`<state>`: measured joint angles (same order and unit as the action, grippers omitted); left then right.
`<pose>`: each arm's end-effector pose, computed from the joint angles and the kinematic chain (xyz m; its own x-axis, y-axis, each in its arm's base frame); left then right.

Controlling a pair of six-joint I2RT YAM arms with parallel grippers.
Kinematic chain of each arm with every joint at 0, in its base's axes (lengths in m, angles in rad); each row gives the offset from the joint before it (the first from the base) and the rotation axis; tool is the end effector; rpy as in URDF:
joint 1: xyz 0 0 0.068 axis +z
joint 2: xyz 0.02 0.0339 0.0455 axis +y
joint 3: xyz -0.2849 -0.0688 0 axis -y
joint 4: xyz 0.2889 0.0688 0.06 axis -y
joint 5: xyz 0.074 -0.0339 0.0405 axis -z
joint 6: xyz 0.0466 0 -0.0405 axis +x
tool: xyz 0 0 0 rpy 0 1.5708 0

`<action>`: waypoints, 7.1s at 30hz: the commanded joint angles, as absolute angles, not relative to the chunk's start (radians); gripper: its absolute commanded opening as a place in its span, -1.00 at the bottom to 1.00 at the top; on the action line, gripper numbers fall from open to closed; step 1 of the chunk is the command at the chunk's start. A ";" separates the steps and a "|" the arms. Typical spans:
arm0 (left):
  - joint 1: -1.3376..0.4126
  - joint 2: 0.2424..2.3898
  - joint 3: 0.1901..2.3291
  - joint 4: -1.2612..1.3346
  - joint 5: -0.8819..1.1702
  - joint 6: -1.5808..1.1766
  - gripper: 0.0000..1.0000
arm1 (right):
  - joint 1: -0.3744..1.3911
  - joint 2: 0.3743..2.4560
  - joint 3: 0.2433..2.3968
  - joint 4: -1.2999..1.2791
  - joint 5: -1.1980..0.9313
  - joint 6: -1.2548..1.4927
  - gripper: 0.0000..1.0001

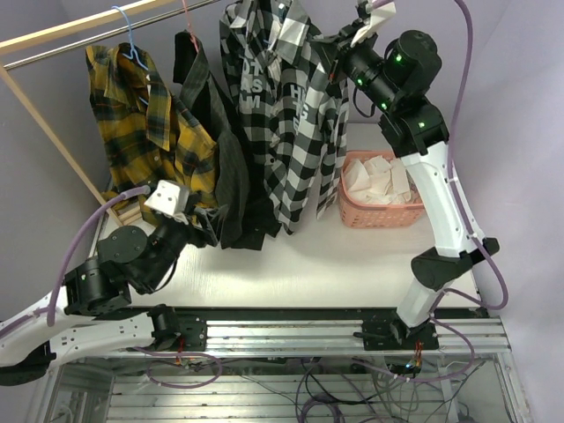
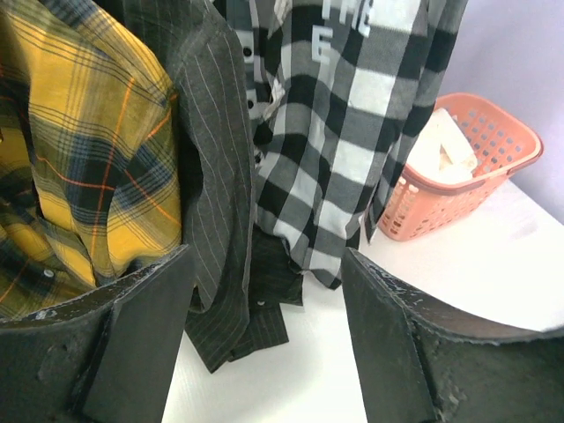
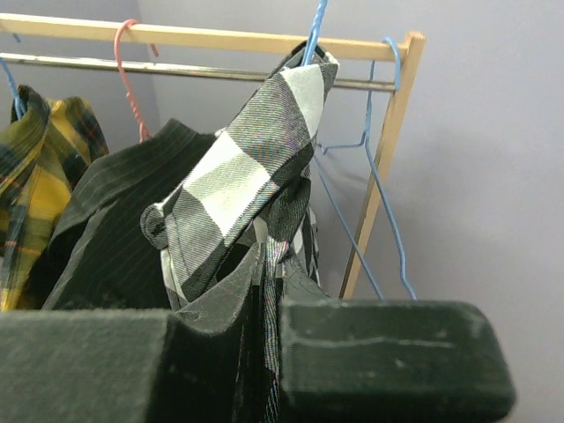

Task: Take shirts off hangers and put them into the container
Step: Pick up the hanger from the clothesline, then remove the shirt from the hanger.

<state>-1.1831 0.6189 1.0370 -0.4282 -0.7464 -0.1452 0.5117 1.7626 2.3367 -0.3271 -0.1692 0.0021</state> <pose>0.0806 -0.1138 0.4498 -0.0650 -0.1219 -0.9904 0.4180 0.8979 -0.1379 0.3454 0.2030 0.6298 0.2119 0.1214 -0.9697 -0.6255 0.7793 -0.0391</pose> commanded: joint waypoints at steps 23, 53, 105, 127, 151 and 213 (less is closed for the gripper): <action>-1.178 0.859 1.329 -0.322 -0.642 0.091 0.54 | 0.508 0.980 1.732 -0.512 -0.143 0.039 -1.00; -0.928 1.417 1.974 -0.322 -0.082 0.206 0.73 | 0.540 0.864 1.585 -0.676 -0.213 0.061 -1.00; -0.513 1.241 1.631 -0.243 0.481 0.117 0.61 | 0.553 0.796 1.547 -0.405 -0.400 0.178 -1.00; -0.585 1.291 1.533 -0.093 0.325 0.212 0.04 | 0.553 0.795 1.544 -0.406 -0.468 0.214 -1.00; -0.617 1.299 1.719 -0.397 -0.072 0.307 -0.86 | 0.552 0.940 1.812 -0.757 0.067 0.081 0.27; -0.898 1.134 1.896 -0.740 -0.377 0.276 -0.86 | 0.554 1.076 1.247 -0.094 -0.312 0.159 0.10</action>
